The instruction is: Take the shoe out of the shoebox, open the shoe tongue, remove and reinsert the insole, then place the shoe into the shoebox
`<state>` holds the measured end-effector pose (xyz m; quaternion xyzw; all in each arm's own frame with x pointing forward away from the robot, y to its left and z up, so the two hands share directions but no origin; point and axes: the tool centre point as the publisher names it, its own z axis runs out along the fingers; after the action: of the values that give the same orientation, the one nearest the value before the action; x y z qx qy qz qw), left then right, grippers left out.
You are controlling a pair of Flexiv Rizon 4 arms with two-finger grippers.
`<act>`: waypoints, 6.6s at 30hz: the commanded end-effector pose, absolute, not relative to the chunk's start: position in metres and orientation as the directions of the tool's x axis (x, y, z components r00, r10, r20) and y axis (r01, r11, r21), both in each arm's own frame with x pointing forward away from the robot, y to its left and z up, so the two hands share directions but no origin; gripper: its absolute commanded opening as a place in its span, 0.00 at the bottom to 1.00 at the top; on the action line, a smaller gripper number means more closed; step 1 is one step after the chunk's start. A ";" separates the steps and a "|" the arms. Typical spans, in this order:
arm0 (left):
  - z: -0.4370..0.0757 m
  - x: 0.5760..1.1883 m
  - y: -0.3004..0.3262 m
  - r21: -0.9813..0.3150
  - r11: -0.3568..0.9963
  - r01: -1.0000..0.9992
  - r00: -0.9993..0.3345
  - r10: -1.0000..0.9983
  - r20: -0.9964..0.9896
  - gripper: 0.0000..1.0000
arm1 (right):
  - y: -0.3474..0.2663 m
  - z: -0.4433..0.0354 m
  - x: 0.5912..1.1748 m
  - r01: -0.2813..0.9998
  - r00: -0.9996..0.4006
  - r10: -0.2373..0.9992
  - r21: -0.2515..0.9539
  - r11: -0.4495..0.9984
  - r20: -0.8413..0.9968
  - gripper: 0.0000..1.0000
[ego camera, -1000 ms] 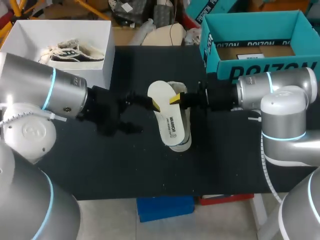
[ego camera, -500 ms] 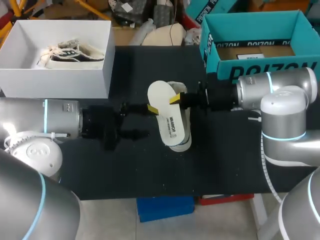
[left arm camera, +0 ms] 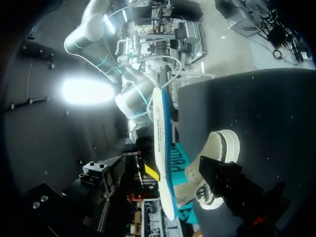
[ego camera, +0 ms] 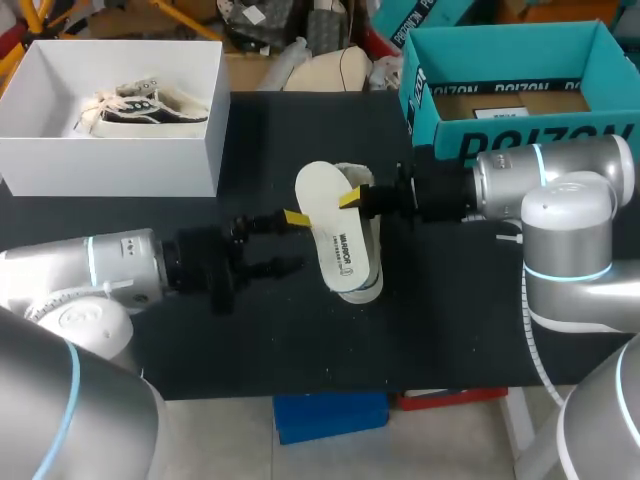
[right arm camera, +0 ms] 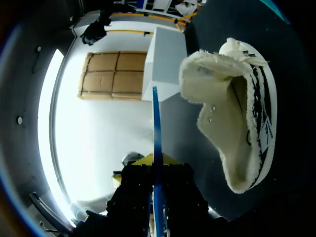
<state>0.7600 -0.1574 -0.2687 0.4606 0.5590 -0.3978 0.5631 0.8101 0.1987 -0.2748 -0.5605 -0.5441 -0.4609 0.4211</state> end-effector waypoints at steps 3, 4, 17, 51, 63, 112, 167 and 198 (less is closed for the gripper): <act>-0.278 0.778 -0.175 0.071 0.262 0.962 0.089 -0.056 -0.994 1.00 | 0.200 -0.275 0.809 0.998 -0.017 0.222 0.030 -0.056 0.975 0.00; -0.279 0.781 -0.177 0.069 0.261 0.963 0.087 -0.058 -0.994 0.95 | 0.200 -0.275 0.809 0.998 -0.017 0.222 0.030 -0.056 0.975 0.00; -0.280 0.803 -0.207 0.087 0.235 0.968 0.124 -0.147 -0.981 0.45 | 0.200 -0.275 0.809 0.998 -0.017 0.222 0.030 -0.056 0.975 0.00; -0.295 0.765 -0.203 0.040 0.019 0.999 0.036 0.147 -0.988 0.00 | 0.146 -0.272 0.774 0.965 -0.078 0.311 0.151 -0.216 0.947 1.00; -0.305 0.749 -0.200 0.023 -0.092 0.996 0.045 0.245 -0.969 0.00 | 0.131 -0.264 0.759 0.960 -0.082 0.344 0.167 -0.225 0.935 1.00; -0.339 0.702 -0.222 -0.499 -0.294 0.815 -0.227 0.630 -0.743 0.00 | 0.077 -0.260 0.699 0.955 -0.061 0.553 0.210 -0.211 0.831 1.00; -0.336 0.748 -0.235 -0.437 -0.288 0.852 -0.227 0.549 -0.805 0.59 | 0.077 -0.260 0.699 0.955 -0.061 0.553 0.210 -0.211 0.831 1.00; -0.367 0.788 -0.231 -0.473 -0.227 0.851 -0.317 0.496 -0.808 0.00 | 0.077 -0.260 0.699 0.955 -0.061 0.553 0.210 -0.211 0.831 1.00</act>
<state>0.7813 -0.2266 -0.3587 0.5638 0.6023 -0.5424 0.1588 0.6992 0.0770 -0.2602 -0.6448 -0.5839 -0.4359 0.2309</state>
